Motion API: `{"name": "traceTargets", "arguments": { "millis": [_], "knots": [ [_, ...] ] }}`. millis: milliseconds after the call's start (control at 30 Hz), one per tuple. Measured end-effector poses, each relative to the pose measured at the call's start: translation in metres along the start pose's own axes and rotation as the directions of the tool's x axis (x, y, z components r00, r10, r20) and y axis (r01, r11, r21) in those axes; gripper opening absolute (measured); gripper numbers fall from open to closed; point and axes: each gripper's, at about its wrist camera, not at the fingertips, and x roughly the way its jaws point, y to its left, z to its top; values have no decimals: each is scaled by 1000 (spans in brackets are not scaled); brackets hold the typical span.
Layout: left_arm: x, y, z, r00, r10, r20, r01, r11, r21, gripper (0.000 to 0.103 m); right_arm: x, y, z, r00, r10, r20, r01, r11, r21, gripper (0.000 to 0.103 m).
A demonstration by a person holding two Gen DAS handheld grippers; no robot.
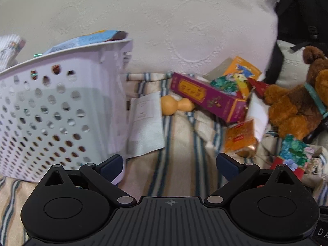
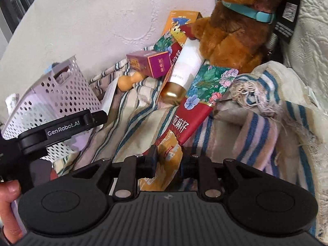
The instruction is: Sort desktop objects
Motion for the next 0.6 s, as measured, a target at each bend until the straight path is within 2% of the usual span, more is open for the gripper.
{"name": "traceTargets", "arguments": {
  "millis": [100,200,300,333,367,400,467,533,600],
  "knots": [
    [-2,-6,-2,999,-46,-1,46,999,6,103,-6,-3,-2,999,43,19,-43,999,21,22],
    [-4,-13,-5,999,-43,5,42,999,29,103,-11,-6,-1,993,115,24,-116,992,44,21],
    [-4,-15,-7,999,-35,2,35,999,33,103,-10,-16,2,977,214,11,-214,969,126,20],
    [-4,-15,-7,999,-38,-2,38,999,31,103,-10,-17,2,975,223,11,-223,966,130,20],
    [-4,-15,-8,999,-38,-3,38,999,28,103,-10,-16,2,974,226,25,-228,967,116,25],
    [-4,-16,-8,999,-36,-4,37,999,30,103,-10,-15,2,973,226,41,-229,968,99,43],
    [-4,-17,-9,1000,-22,-2,22,999,45,103,-8,-15,4,981,188,39,-191,977,98,69],
    [-4,-17,-10,1000,-4,0,4,998,57,103,-12,-16,7,988,136,68,-143,983,114,64],
    [-5,-18,-11,1000,-3,0,3,998,65,103,-14,-15,11,994,44,95,-54,993,106,62]
  ]
}}
